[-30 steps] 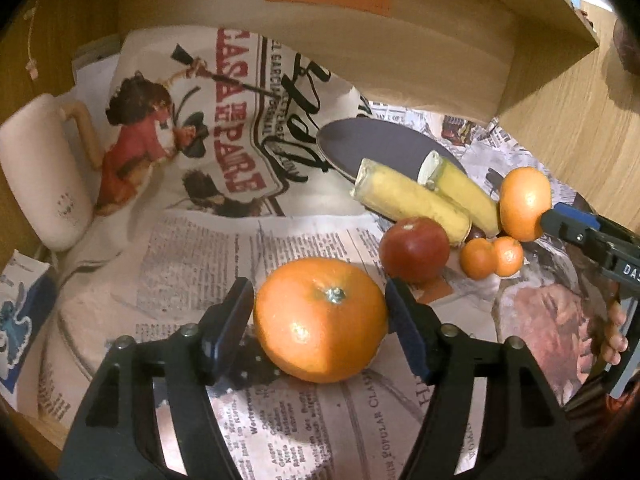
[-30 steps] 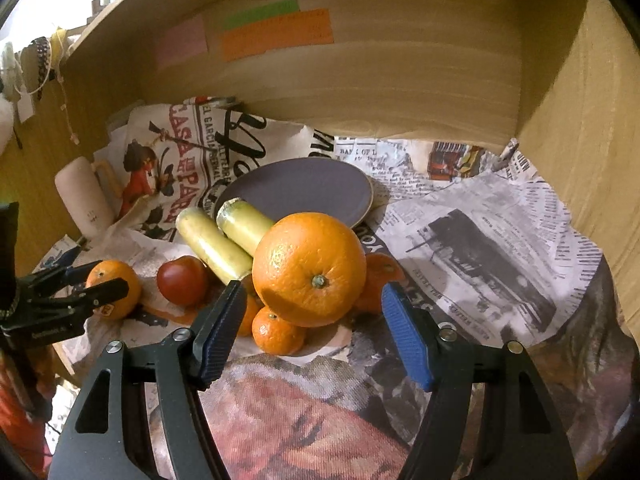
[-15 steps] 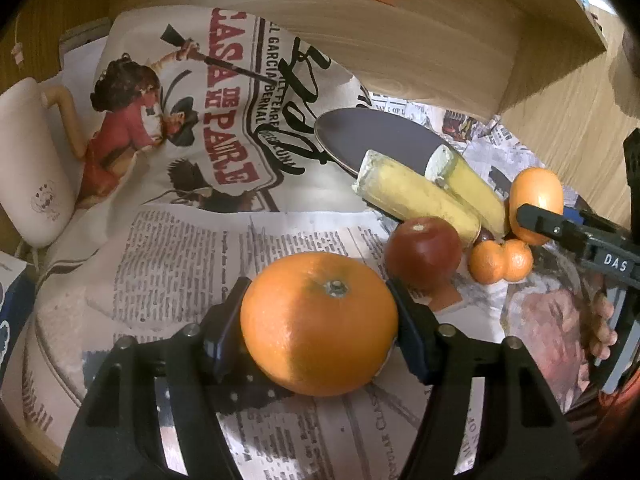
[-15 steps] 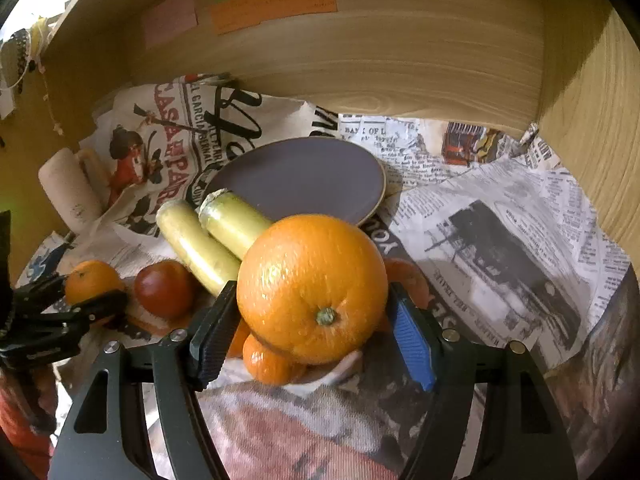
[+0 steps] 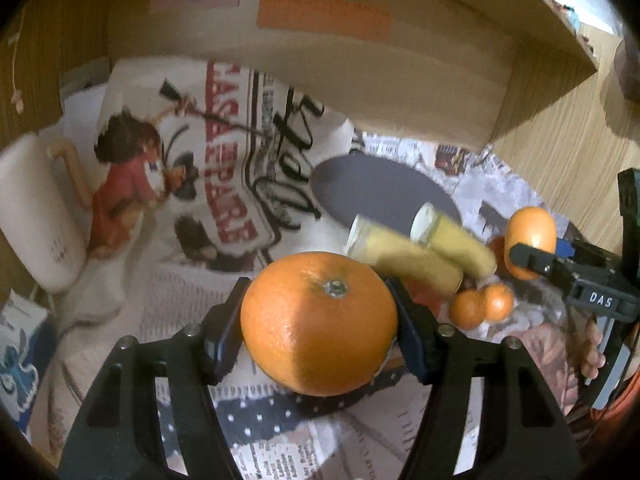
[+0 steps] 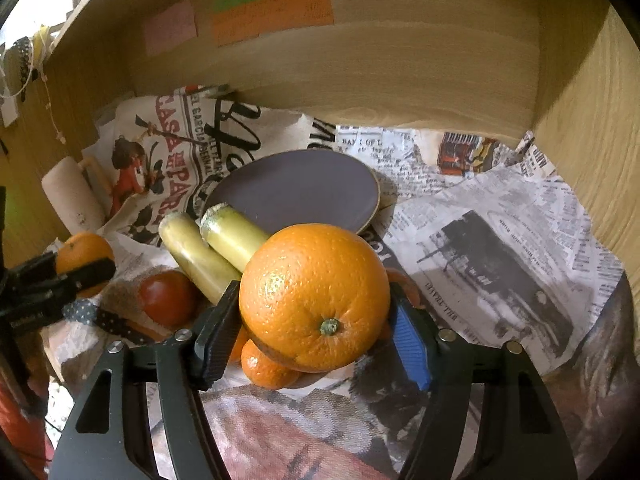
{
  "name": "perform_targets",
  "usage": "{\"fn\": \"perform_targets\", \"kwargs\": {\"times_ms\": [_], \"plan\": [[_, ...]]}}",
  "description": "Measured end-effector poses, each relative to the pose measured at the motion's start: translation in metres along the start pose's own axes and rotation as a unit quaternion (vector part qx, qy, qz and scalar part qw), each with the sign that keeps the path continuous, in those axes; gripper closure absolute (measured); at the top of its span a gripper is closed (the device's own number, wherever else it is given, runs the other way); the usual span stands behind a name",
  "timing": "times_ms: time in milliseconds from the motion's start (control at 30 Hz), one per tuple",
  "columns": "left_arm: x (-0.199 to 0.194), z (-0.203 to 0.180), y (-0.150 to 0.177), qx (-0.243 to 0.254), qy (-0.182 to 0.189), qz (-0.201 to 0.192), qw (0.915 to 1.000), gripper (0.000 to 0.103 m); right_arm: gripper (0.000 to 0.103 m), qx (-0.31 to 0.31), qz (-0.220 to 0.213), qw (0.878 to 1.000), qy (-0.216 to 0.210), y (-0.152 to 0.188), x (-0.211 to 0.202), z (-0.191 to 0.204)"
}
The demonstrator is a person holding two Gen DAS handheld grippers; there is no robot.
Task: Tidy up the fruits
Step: 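Grasp an orange with the left gripper while the right gripper grasps another orange, then carry the oranges onto the dark round plate and open both grippers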
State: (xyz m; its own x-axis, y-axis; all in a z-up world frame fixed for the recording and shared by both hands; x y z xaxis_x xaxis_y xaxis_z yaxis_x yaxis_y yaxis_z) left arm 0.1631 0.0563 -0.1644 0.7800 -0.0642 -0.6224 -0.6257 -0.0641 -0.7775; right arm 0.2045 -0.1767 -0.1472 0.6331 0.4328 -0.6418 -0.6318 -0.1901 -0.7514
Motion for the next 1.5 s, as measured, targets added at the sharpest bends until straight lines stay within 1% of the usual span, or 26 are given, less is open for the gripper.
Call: {"fn": "perform_targets", "kwargs": {"times_ms": [367, 533, 733, 833, 1000, 1200, 1500], "plan": [[-0.022, -0.014, -0.051, 0.012, 0.004, -0.061, 0.9980, 0.037, 0.037, -0.038, -0.051, 0.998, 0.004, -0.034, -0.024, 0.007], [-0.020, -0.020, -0.069, 0.017, 0.012, -0.069, 0.9974, 0.037, 0.037, -0.056, -0.074, 0.996, 0.008, -0.052, -0.032, 0.012], [-0.003, -0.028, -0.089, 0.028, 0.015, -0.066, 0.9973, 0.037, 0.037, -0.070, -0.095, 0.993, 0.008, -0.074, -0.034, 0.015], [0.006, -0.031, -0.098, 0.029, 0.018, -0.061, 0.9975, 0.037, 0.037, -0.075, -0.097, 0.992, 0.001, -0.085, -0.028, 0.016], [0.024, -0.032, -0.111, 0.029, 0.021, -0.051, 0.9981, 0.037, 0.037, -0.077, -0.086, 0.993, -0.005, -0.100, -0.008, 0.012], [0.051, -0.032, -0.123, 0.030, 0.020, -0.031, 0.9989, 0.037, 0.037, -0.077, -0.049, 0.996, -0.013, -0.114, 0.027, 0.002], [0.101, -0.030, -0.133, 0.034, 0.015, 0.013, 0.9992, 0.037, 0.037, -0.074, 0.022, 0.997, -0.018, -0.125, 0.083, -0.014]]}}
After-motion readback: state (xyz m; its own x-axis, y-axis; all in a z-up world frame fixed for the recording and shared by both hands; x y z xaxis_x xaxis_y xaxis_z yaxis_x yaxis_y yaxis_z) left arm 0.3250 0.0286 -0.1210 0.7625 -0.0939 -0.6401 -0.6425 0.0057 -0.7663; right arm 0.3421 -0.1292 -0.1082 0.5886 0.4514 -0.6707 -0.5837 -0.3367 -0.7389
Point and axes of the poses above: each gripper's, at about its wrist camera, not at the fingertips, and x roughly the way its jaws point, z to its left, y to its underside, the point moved 4 cm from there along x, roughly the way its jaws point, and after that the axes turned 2 degrees about -y, right-handed, at the moved point
